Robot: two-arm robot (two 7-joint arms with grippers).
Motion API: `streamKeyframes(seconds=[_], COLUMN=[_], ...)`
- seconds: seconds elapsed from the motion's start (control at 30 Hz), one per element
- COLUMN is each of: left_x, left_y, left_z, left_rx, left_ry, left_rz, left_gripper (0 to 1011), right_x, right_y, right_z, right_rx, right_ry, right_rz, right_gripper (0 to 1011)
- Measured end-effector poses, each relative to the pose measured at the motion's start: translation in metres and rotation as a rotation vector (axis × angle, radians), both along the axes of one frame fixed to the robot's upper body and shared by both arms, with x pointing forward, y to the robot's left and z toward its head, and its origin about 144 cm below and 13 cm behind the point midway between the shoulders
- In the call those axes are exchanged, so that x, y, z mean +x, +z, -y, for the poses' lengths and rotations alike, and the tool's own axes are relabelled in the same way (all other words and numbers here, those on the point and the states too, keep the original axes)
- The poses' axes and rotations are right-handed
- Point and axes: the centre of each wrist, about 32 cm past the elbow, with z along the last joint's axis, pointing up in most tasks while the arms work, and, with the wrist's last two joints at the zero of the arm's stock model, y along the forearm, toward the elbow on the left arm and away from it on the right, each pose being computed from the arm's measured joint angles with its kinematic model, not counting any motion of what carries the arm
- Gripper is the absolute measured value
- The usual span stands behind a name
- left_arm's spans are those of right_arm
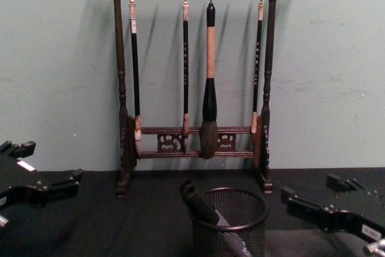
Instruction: Pick up the water-based marker from the table and place it into the pen holder.
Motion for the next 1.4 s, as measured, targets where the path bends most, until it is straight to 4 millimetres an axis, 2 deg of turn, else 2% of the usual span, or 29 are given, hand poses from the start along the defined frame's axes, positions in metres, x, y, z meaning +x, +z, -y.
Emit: streamKeyframes(seconds=[1.4], left_x=[0.0], left_y=[0.0], left_z=[0.0], left_rx=[0.0], left_ry=[0.0], left_rz=[0.0], left_gripper=[1009], right_x=[0.0003], right_y=[0.0007], right_z=[-0.0001], right_rx=[0.0], right_ry=[0.002], right_rz=[0.005], right_gripper=[1002])
